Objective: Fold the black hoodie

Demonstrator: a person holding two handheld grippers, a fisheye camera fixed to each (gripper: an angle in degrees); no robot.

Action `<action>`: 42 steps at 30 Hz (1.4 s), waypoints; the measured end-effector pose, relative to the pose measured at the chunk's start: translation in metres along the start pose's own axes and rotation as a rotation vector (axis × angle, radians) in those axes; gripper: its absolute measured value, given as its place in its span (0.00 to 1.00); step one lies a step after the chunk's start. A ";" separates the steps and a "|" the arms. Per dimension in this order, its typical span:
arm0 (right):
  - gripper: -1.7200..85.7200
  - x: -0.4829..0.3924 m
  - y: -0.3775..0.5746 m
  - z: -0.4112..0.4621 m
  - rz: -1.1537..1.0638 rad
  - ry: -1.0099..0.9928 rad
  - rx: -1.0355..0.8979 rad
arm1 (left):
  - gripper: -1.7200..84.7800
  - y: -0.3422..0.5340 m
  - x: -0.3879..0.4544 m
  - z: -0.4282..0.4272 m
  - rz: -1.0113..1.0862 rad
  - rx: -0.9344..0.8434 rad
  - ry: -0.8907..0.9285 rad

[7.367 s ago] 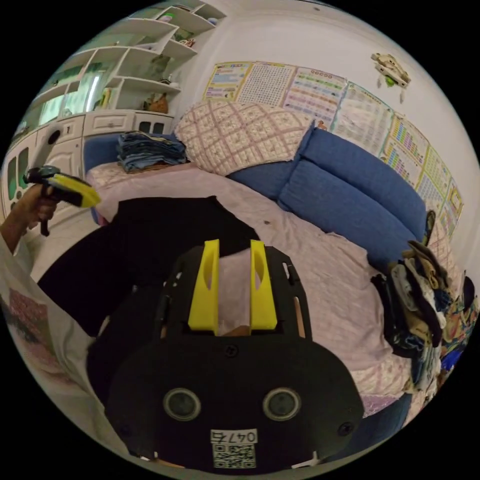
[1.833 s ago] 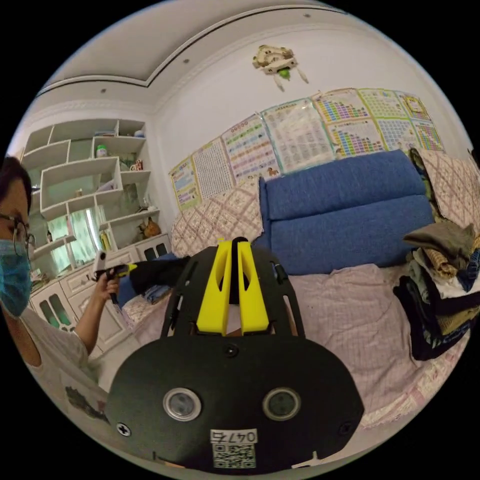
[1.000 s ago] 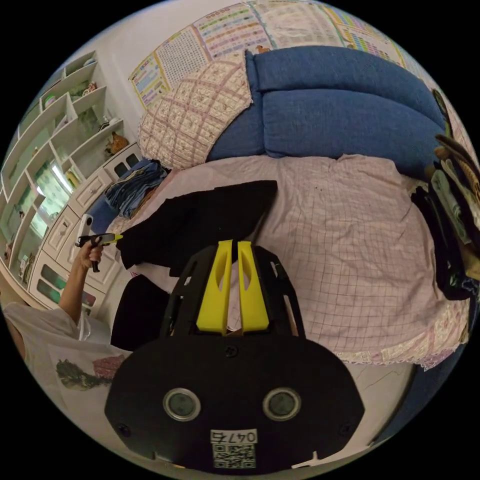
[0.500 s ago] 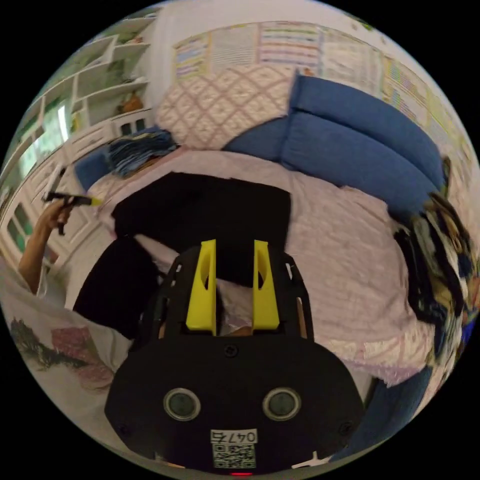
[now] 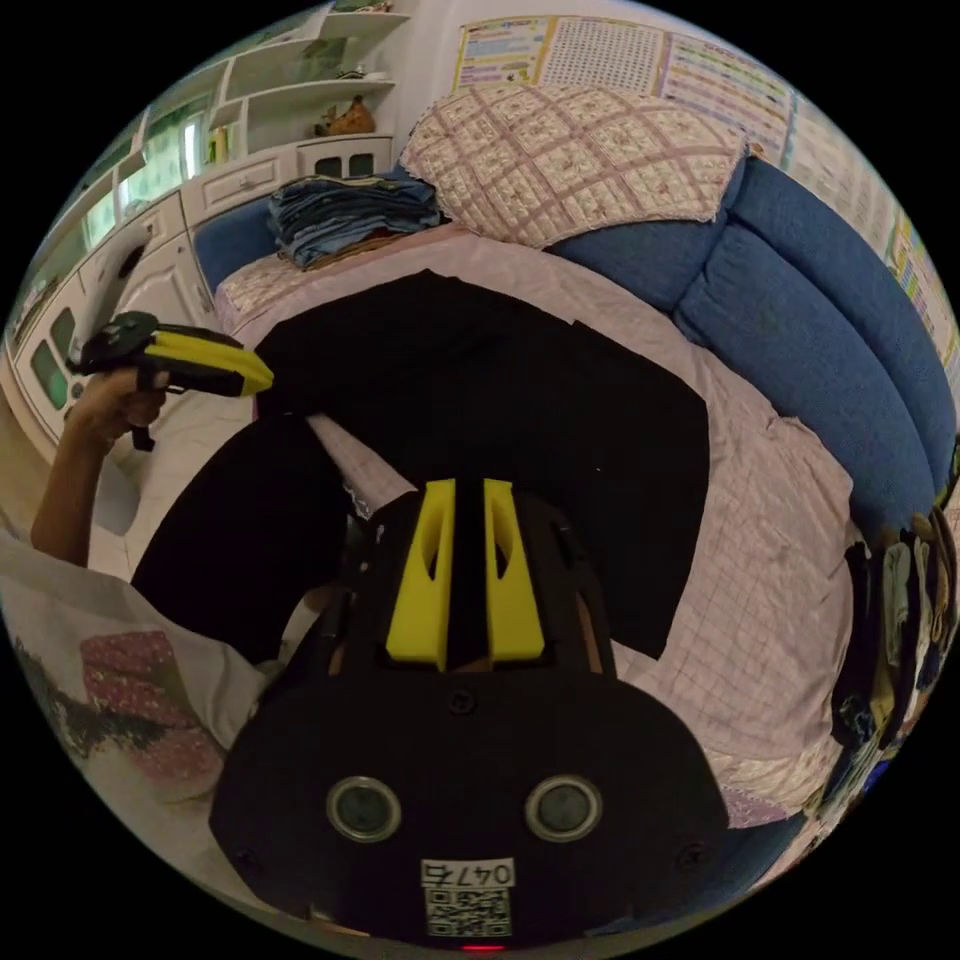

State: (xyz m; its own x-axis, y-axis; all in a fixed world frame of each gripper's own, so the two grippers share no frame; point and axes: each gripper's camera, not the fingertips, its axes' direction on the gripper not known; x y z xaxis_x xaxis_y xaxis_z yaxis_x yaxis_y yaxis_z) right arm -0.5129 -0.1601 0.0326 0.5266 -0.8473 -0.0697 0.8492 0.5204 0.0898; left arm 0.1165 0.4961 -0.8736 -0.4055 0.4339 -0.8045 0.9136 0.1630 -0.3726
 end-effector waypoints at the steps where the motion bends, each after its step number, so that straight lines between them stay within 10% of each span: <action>1: 0.07 -0.002 0.001 0.000 -0.008 -0.008 0.003 | 0.04 0.003 -0.001 0.006 -0.003 -0.004 0.003; 13: 0.03 -0.031 0.065 0.020 -0.032 0.041 0.044 | 0.02 0.061 0.007 0.090 0.032 -0.051 -0.036; 29: 0.01 0.174 0.392 -0.044 0.835 0.049 0.412 | 0.02 0.102 0.021 0.105 0.049 -0.046 -0.109; 42: 0.01 0.143 0.578 0.032 1.017 -0.071 0.398 | 0.11 0.098 0.062 0.031 0.115 -0.021 -0.217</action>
State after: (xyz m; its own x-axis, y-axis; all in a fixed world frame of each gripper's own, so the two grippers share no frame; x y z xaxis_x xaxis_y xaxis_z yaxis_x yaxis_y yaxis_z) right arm 0.0521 0.0160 0.1068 0.9600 -0.0522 0.2749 -0.0614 0.9192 0.3889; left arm 0.1798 0.5113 -0.9746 -0.2936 0.2508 -0.9225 0.9537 0.1429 -0.2647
